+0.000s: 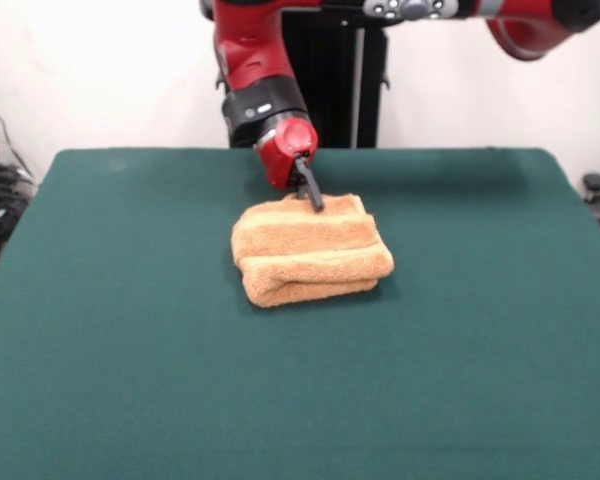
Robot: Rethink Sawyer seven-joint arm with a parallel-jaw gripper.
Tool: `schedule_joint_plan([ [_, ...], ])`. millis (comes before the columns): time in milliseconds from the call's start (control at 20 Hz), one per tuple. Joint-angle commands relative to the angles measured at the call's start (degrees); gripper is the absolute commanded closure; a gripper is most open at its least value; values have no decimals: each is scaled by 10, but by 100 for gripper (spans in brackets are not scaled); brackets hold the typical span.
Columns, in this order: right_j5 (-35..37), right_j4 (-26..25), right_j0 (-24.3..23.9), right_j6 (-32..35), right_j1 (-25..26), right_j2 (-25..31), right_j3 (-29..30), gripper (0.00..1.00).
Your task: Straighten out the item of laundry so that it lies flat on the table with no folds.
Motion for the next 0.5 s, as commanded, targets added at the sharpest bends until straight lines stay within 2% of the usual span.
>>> schedule_joint_plan([
  [50,-124,-41,3,-8,62,25,-129,0],
  [200,-135,-44,3,-3,59,26,-127,0],
  [500,-68,-24,27,-19,52,49,-118,0],
])
